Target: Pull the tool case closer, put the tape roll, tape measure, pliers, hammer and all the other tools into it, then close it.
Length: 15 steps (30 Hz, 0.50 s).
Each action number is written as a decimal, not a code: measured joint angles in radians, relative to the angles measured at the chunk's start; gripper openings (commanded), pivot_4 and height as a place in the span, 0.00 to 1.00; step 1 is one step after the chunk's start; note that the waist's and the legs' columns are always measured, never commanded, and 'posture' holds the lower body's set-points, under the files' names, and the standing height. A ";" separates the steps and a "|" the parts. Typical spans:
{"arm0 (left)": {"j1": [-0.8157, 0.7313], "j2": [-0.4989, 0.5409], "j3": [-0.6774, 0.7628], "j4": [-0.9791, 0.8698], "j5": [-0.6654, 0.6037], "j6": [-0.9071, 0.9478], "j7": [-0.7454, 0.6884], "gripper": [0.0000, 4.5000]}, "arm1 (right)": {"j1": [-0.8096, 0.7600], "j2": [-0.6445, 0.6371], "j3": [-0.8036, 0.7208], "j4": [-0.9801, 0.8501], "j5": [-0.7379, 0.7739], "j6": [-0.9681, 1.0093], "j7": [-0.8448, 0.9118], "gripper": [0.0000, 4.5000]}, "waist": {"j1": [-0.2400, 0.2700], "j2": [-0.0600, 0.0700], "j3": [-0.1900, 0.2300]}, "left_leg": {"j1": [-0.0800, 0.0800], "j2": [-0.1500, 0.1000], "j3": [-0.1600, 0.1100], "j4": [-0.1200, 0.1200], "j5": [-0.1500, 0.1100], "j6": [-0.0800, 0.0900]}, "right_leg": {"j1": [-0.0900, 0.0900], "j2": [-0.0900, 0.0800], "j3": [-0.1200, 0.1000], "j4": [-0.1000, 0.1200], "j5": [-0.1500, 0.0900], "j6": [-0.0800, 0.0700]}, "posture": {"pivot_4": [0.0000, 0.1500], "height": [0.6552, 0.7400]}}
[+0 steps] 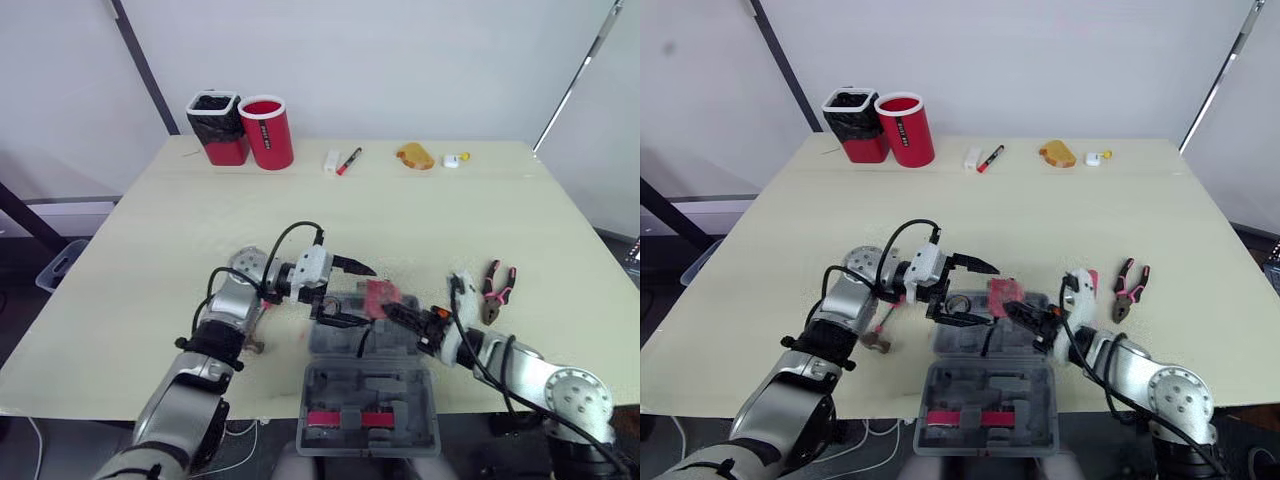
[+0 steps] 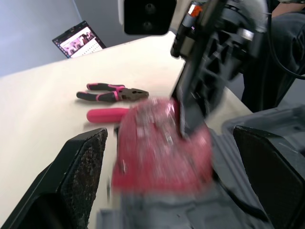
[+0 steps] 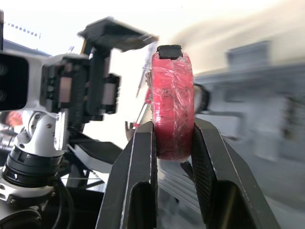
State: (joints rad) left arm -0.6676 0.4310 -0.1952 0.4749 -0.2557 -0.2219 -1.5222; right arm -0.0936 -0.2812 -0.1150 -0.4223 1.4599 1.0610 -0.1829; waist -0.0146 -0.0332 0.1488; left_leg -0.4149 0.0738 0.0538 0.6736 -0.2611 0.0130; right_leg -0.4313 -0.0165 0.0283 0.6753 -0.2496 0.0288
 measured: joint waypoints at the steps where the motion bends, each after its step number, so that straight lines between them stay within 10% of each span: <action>1: 0.007 0.009 0.002 -0.006 -0.008 0.009 -0.002 1.00 | 0.015 -0.019 -0.011 -0.006 0.009 -0.002 0.002 0.10 | 0.000 0.000 0.000 | 0.000 0.000 0.000 0.000 0.000 0.000 | 0.000 0.000 0.000 0.000 0.000 0.000 | 1.00 1.00; 15: 0.138 0.197 -0.007 -0.376 -0.178 0.291 -0.044 1.00 | 0.432 -0.366 -0.266 0.014 0.103 -0.001 0.239 0.10 | 0.002 0.003 -0.001 | 0.001 -0.001 -0.003 0.000 0.000 0.000 | 0.003 0.001 0.001 -0.002 0.000 0.000 | 1.00 1.00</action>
State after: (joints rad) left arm -0.5300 0.6277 -0.2017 0.0987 -0.4336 0.0689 -1.5664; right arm 0.3383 -0.6470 -0.3811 -0.4082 1.5633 1.0598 0.0562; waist -0.0126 -0.0299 0.1478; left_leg -0.4138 0.0733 0.0504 0.6740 -0.2611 0.0130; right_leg -0.4280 -0.0150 0.0295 0.6738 -0.2498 0.0289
